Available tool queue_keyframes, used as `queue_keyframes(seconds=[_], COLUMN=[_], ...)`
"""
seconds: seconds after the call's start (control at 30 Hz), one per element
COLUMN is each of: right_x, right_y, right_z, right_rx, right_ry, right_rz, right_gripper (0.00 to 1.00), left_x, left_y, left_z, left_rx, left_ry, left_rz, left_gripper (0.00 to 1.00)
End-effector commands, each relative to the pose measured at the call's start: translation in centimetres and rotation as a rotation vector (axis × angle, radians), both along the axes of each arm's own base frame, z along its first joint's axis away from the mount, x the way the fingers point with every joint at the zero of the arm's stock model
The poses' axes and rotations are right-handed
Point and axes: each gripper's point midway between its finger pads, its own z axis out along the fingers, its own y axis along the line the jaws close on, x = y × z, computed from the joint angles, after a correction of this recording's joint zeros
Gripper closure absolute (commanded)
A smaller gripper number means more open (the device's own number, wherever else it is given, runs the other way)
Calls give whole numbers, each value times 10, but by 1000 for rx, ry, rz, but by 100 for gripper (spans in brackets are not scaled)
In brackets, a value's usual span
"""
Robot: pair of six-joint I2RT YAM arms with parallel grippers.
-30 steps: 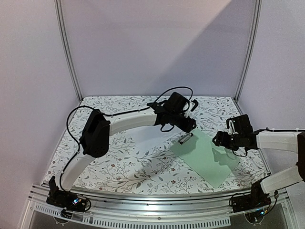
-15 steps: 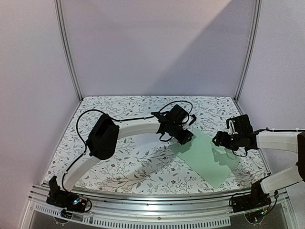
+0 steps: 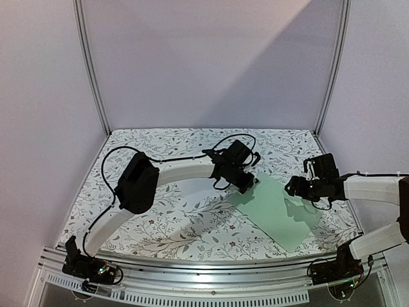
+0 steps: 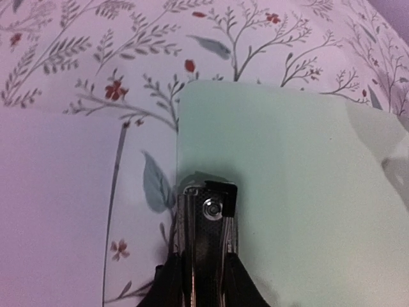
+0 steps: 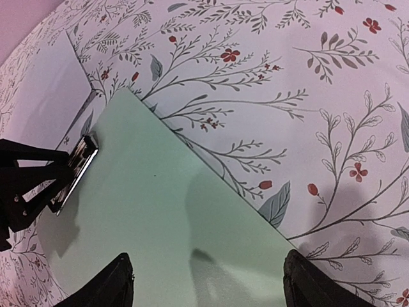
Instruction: Put the files into the folder
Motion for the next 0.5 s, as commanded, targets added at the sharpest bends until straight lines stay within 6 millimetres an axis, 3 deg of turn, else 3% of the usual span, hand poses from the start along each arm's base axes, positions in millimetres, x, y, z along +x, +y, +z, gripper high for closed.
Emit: queue_keyframes(seconds=[0.0,0.23,0.37,0.47], right_x=[0,0,1,2], right_y=[-2,7,16,18], right_z=[-1,-6,-9,-12], right_rx=[-4,34,76,79], right_ry=[-11,2,24,34], right_rz=[0,26,49,51], right_gripper=[20,21,21,22], left_x=[-25,-78,-110,-127], left_y=[61,142,181,211], left_z=[-18,-10,-13,-13], left_rx=[163,200,194,200], left_ry=[148,221,280,302], left_rz=[138,277,343,423], left_gripper=[82,89,100,100])
